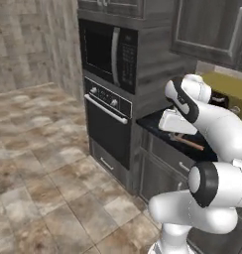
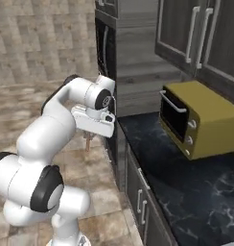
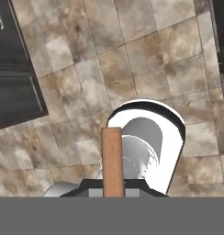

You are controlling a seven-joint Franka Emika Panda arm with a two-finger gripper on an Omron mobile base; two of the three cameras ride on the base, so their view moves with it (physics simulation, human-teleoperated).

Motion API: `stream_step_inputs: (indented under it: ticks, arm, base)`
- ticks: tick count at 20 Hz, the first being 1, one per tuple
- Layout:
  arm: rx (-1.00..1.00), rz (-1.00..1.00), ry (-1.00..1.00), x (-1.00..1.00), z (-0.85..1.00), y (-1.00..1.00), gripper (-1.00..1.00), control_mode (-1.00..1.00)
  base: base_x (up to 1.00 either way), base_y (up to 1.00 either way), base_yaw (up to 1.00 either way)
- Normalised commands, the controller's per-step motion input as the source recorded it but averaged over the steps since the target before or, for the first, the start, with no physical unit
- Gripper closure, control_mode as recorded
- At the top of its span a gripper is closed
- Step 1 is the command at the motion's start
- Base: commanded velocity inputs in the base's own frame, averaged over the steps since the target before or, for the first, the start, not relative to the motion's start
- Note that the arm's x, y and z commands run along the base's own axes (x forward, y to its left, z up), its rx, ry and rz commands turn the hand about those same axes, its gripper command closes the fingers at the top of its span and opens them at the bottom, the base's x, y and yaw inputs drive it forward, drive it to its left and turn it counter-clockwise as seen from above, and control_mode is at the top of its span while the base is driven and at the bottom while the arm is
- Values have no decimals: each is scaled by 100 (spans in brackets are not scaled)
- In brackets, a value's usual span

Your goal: Take a straw from the drawer in front and place it inside the glass cup on the dining counter.

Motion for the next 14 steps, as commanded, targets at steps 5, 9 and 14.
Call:
stream_step_inputs:
  ticks: [5, 9, 14]
  arm:
    - [0, 0, 0, 0, 0, 0, 100, 100]
    - [0, 0, 0, 0, 0, 0, 100, 100]
    - [0, 0, 0, 0, 0, 0, 100, 100]
  base:
    - [1, 32, 60]
    - [6, 30, 57]
    - [30, 35, 48]
